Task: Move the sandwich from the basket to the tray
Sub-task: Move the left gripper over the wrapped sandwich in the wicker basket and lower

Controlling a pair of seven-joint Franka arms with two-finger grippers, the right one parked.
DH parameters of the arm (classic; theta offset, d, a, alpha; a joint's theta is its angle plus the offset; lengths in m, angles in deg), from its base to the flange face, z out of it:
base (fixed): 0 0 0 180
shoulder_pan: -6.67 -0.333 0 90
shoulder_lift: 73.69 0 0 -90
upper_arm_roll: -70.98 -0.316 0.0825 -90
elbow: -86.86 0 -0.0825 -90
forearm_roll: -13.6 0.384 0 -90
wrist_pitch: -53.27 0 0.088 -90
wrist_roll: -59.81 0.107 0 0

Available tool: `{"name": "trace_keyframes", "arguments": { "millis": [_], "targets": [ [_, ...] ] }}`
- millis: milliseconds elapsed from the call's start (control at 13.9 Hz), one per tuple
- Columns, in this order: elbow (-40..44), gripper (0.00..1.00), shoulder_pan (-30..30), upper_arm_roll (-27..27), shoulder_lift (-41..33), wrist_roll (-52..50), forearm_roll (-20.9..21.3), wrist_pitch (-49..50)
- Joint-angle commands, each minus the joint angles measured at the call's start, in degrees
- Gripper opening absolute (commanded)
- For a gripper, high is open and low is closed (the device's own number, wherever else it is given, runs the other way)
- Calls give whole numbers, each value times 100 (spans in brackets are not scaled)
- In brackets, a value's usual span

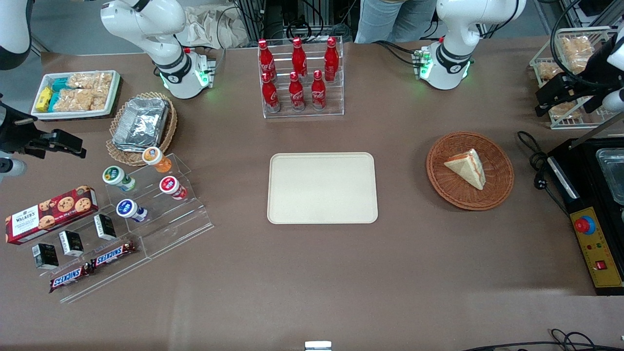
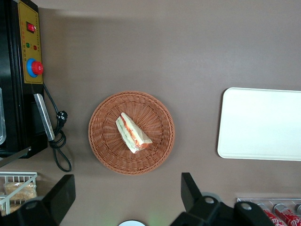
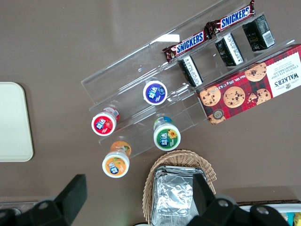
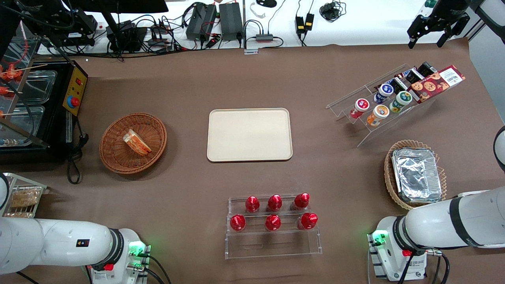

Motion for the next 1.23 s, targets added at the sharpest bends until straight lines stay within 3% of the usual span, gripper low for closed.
{"name": "trace_keyframes", "arguments": {
  "millis": [0, 216, 505, 722, 938, 1155],
  "targets": [
    [136, 100, 7, 12, 35, -25, 49, 175],
    [83, 100, 7, 12, 35, -575, 66, 254],
    [-696, 100, 60, 56, -551, -3054, 31, 246],
    [-2092, 100, 51, 65, -1614, -3522, 31, -446],
    [-2456, 100, 51, 170, -1644, -3900, 83, -650],
    [-3595, 100, 25, 363, -1522, -4348, 258, -1788]
  ]
}}
